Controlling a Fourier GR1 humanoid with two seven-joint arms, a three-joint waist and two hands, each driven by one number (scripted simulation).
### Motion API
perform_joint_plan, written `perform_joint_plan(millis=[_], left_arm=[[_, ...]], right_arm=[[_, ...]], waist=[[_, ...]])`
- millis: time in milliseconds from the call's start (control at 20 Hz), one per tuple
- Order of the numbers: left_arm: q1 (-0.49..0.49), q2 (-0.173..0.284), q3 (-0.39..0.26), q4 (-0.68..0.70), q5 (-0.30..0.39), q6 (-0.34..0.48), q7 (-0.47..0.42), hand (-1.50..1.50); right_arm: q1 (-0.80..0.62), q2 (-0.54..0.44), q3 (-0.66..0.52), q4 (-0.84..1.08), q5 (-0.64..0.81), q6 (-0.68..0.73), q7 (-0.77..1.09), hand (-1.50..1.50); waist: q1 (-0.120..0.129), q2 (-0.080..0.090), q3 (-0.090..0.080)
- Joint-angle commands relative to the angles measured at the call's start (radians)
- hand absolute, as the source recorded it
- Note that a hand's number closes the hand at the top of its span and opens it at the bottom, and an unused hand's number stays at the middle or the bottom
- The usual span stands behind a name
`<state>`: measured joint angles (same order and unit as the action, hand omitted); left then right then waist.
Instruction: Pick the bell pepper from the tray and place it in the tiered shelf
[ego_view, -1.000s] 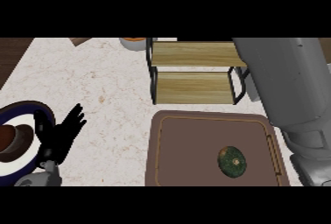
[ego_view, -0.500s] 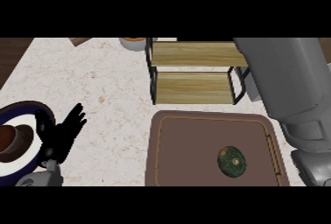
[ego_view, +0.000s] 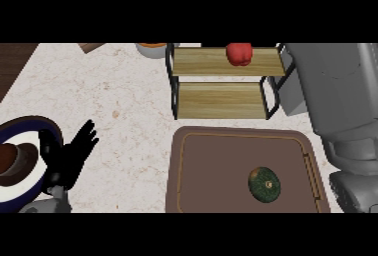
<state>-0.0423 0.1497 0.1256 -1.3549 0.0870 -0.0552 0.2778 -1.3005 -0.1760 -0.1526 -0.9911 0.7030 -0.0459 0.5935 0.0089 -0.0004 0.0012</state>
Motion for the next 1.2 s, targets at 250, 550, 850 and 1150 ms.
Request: perform_joint_plan(millis=[250, 550, 850, 1150], left_arm=[[-0.013, -0.019, -0.015, -0.035, -0.013, 0.034, 0.055, 0.00], [-0.005, -0.003, 0.007, 0.006, 0.001, 0.008, 0.018, 0.00], [0.029, -0.051, -0.023, -0.018, -0.028, 0.047, -0.008, 0.00], [0.073, -0.041, -0.038, -0.073, -0.029, 0.030, 0.016, 0.00]], right_arm=[[-0.023, 0.022, -0.175, -0.039, -0.168, -0.131, -0.017, -1.50], [-0.038, -0.052, -0.227, -0.101, -0.167, -0.224, 0.035, -1.50], [0.020, -0.149, -0.265, -0.136, -0.125, -0.291, 0.082, -1.50], [0.117, -0.290, -0.387, -0.228, -0.238, -0.225, 0.107, -1.50]], waist=[[0.001, 0.000, -0.001], [-0.005, -0.001, -0.001], [-0.009, -0.002, -0.001], [-0.014, -0.005, 0.000]])
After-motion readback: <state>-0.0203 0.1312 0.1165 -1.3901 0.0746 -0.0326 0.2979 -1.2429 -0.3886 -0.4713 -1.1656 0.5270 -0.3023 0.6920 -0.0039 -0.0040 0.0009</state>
